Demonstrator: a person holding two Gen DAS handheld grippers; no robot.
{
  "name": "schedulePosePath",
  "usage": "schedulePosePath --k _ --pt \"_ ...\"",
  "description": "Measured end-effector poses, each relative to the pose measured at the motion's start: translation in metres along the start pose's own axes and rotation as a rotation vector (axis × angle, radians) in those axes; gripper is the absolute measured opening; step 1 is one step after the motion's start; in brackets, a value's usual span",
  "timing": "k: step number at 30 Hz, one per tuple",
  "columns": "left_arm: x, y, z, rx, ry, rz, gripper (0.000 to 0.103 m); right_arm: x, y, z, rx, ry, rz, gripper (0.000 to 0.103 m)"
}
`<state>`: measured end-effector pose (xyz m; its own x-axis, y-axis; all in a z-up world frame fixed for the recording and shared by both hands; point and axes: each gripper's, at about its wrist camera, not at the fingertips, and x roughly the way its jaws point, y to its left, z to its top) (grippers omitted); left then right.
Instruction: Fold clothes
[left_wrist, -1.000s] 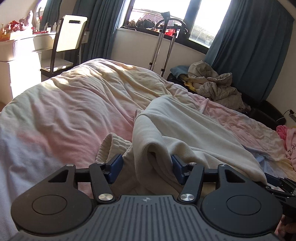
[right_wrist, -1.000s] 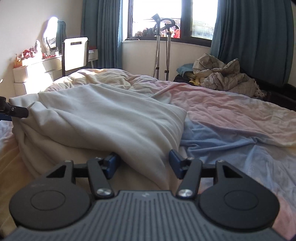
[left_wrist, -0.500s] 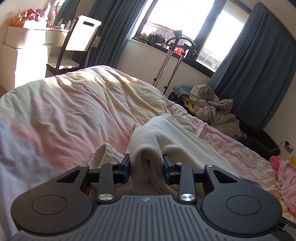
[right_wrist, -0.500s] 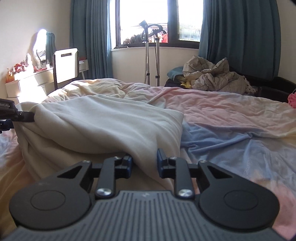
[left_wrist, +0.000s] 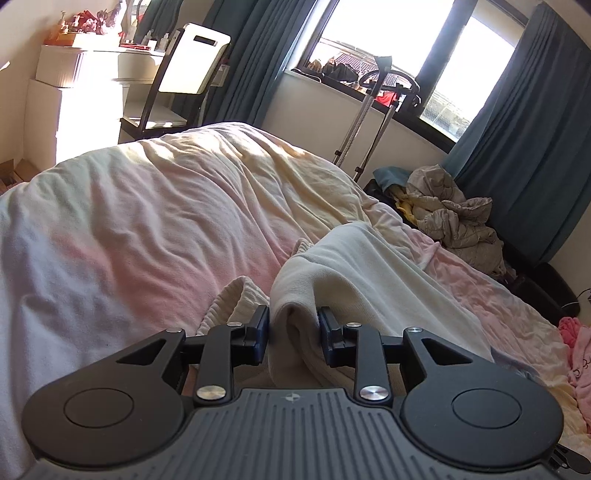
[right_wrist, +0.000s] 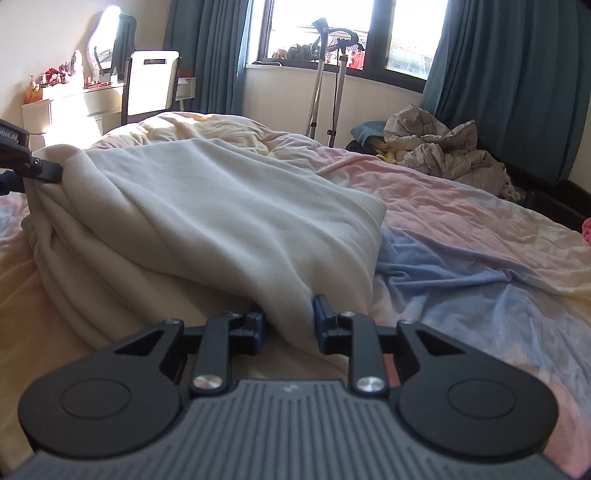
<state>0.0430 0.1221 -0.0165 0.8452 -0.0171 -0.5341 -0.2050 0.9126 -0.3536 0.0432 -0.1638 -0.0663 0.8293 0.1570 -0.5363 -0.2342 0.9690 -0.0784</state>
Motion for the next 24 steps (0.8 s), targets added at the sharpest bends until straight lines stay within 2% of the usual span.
schedulePosePath --k 3,4,6,7,11,14,17,19,24 --pt "-0.003 0.002 0.003 -0.007 0.023 0.003 0.048 -0.003 -0.003 0.000 0.026 -0.004 0.005 0.030" --pt "-0.004 0.003 0.004 -0.016 0.036 0.001 0.057 -0.004 -0.004 0.000 0.035 -0.005 0.006 0.032" --pt "-0.006 0.012 0.006 -0.101 0.092 0.007 0.072 -0.006 -0.007 0.001 0.055 -0.008 0.008 0.032" --pt "-0.007 0.016 0.007 -0.148 0.121 0.010 0.073 -0.007 -0.008 0.001 0.065 -0.009 0.010 0.032" --pt "-0.003 0.047 -0.006 -0.475 0.261 -0.077 0.073 -0.009 -0.014 0.003 0.121 -0.005 0.026 0.033" --pt "0.006 0.063 -0.024 -0.656 0.334 -0.114 0.073 -0.009 -0.016 0.003 0.144 -0.003 0.032 0.033" --pt "0.016 0.070 -0.040 -0.780 0.358 -0.115 0.073 -0.011 -0.019 0.004 0.161 -0.003 0.038 0.034" --pt "0.023 0.073 -0.047 -0.832 0.343 -0.134 0.072 -0.012 -0.021 0.004 0.176 -0.003 0.042 0.034" --pt "0.041 0.067 -0.054 -0.879 0.307 -0.211 0.070 -0.016 -0.027 0.006 0.227 -0.011 0.062 0.035"
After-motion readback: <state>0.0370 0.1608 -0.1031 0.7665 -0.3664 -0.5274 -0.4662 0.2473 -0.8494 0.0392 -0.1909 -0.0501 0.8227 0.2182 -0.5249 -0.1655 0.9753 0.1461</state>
